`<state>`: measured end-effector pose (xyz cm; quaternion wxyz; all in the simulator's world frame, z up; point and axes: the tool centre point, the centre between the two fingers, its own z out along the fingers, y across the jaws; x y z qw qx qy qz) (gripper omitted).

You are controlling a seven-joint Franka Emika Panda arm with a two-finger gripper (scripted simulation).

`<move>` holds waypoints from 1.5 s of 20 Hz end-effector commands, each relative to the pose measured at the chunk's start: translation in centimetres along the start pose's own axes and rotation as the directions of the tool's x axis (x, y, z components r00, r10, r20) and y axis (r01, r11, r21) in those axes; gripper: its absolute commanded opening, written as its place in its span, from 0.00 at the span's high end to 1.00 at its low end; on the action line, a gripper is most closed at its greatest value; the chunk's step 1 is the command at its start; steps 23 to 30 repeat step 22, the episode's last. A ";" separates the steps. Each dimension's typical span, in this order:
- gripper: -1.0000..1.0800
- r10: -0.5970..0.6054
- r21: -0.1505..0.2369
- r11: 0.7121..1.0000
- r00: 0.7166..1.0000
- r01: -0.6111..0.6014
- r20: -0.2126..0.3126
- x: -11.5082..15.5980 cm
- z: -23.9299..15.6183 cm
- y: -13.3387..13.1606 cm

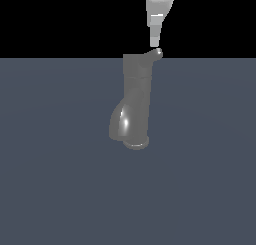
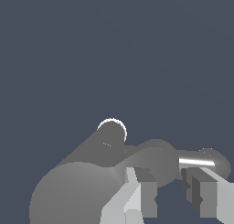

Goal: Turn on the faucet by rotating a designated handle.

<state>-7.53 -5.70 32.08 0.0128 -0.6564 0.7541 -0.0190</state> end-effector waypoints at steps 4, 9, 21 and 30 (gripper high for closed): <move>1.00 -0.020 -0.053 0.998 1.000 0.020 0.006 -0.6 2.5 -0.4; 1.00 0.000 -0.051 0.999 1.000 0.000 0.005 0.9 2.6 -2.0; 1.00 0.046 -0.046 0.998 0.999 -0.046 0.003 4.7 2.7 -5.7; 1.00 0.046 -0.046 0.998 0.999 -0.046 0.003 4.7 2.7 -5.7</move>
